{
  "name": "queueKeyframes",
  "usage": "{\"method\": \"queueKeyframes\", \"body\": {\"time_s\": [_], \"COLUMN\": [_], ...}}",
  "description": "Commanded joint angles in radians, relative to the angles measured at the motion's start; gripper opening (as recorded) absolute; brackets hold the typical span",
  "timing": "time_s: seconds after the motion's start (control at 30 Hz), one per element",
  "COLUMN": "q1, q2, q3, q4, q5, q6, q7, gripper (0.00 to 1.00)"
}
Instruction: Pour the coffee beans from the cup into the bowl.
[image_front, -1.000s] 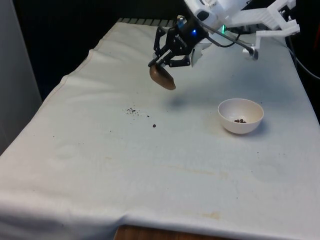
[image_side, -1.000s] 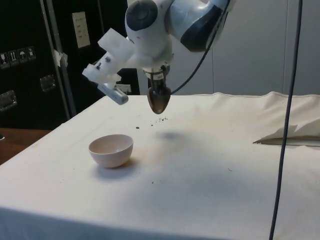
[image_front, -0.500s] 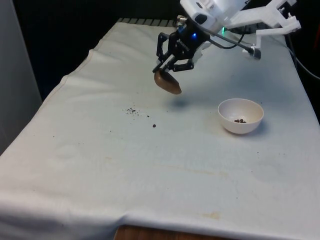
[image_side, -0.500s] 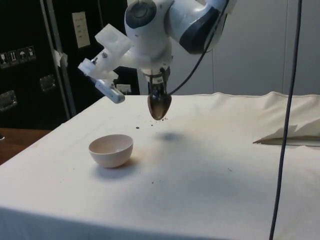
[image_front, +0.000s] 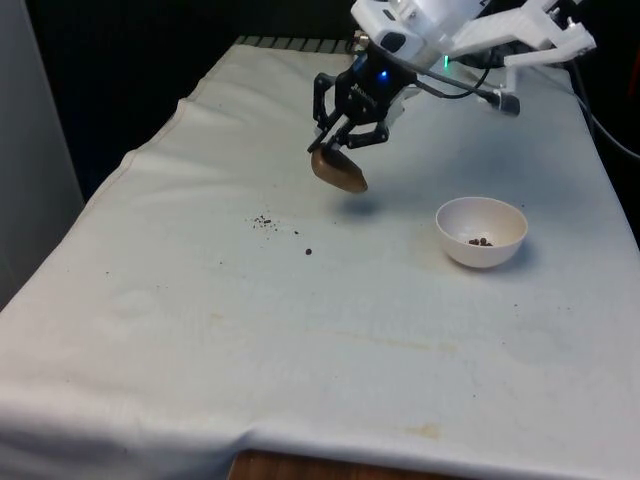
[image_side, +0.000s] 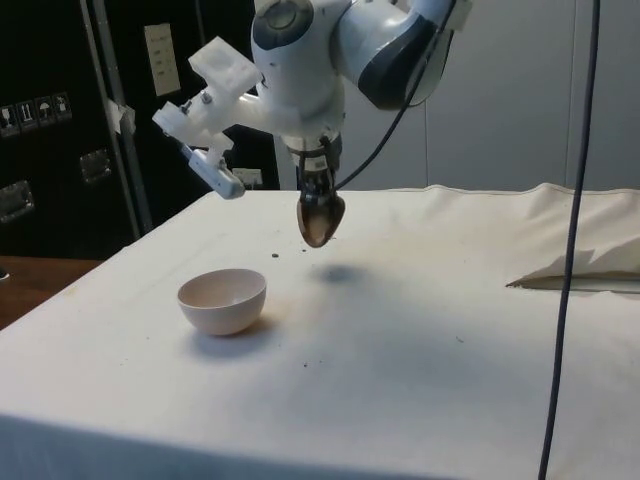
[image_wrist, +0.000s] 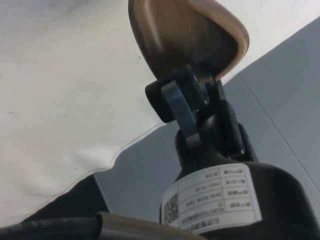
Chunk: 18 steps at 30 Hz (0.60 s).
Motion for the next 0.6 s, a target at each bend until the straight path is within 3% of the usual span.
{"method": "queueKeyframes", "body": {"time_s": [0.0,0.17,0.2,0.23,0.47,0.5,0.53,0.57], "q1": [-0.009,-0.009,0.000,-0.009,-0.009,0.000,-0.010,-0.009], "q2": [0.001,0.004,0.003,0.005,0.011,0.007,0.012,0.013], "q3": [0.000,-0.014,-0.017,-0.016,-0.035,-0.036,-0.037,-0.039], "q4": [-0.005,-0.008,-0.005,-0.009,-0.013,-0.009,-0.014,-0.014], "q5": [0.018,0.044,0.031,0.047,0.076,0.061,0.081,0.084], "q6": [0.026,0.057,0.037,0.062,0.107,0.082,0.113,0.118], "q7": [-0.015,-0.030,-0.017,-0.031,-0.043,-0.029,-0.045,-0.047], "gripper": [0.00,0.00,0.00,0.00,0.00,0.00,0.00,0.00]}}
